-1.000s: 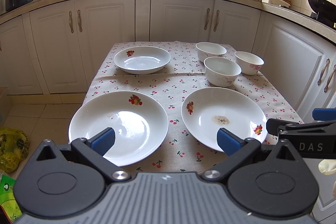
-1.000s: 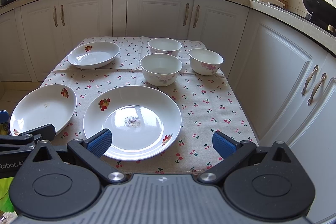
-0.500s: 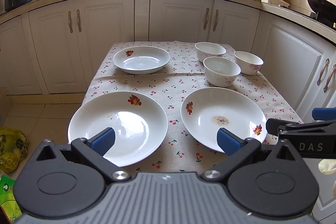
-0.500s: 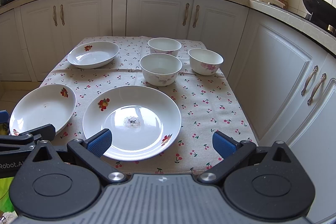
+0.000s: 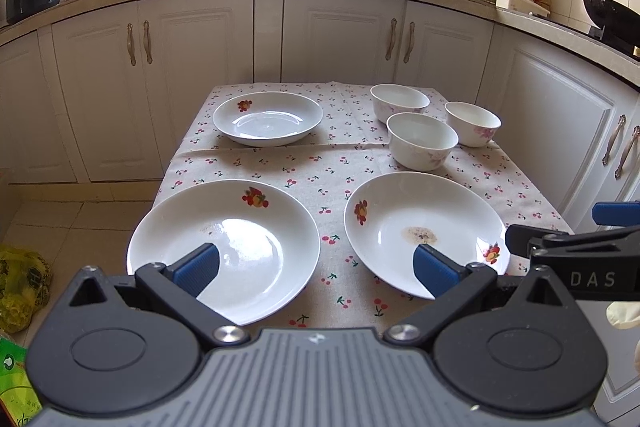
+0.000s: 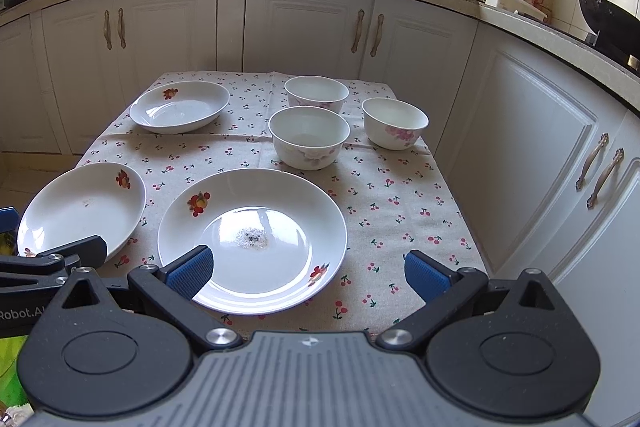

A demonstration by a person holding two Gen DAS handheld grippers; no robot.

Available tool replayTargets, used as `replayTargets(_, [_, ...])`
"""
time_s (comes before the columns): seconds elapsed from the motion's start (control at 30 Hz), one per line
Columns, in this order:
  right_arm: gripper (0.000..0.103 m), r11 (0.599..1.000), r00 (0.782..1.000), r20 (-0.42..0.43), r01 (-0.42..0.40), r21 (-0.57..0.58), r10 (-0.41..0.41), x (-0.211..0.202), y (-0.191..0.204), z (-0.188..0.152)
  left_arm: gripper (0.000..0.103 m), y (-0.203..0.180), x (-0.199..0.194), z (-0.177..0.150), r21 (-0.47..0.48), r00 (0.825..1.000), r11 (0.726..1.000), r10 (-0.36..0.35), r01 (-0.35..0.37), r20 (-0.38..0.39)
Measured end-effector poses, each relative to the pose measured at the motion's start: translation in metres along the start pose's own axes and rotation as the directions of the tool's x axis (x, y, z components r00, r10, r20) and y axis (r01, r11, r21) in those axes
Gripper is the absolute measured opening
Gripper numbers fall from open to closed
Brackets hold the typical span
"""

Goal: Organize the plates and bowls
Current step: 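Move the right gripper to the white fruit-decal plate and grasp its rim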

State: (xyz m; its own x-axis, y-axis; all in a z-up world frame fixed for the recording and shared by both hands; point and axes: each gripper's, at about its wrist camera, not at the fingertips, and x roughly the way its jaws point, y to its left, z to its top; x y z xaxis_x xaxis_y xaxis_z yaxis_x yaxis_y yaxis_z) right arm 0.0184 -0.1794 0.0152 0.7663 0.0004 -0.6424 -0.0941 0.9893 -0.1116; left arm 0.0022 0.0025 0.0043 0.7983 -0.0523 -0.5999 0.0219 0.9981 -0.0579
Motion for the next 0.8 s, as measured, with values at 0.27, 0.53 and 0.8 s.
replayTargets(0.27, [0.103, 0.997, 0.997, 0.048, -0.066, -0.027, 0.067, 0.005, -0.004, 0.011, 0.102, 0.009, 0.002, 0.004, 0.022, 0.999, 1.000, 0.005, -0.005, 0.038])
replayTargets(0.53, [0.103, 0.984, 0.977, 0.124, -0.178, 0.019, 0.175, 0.015, -0.018, 0.039, 0.102, 0.030, 0.006, 0.003, 0.084, 0.993, 0.996, -0.035, 0.026, 0.112])
replayTargets(0.8, [0.103, 0.950, 0.946, 0.132, -0.307, 0.059, 0.297, 0.041, -0.015, 0.064, 0.102, 0.065, 0.013, -0.006, 0.093, 0.995, 0.993, -0.075, 0.068, 0.069])
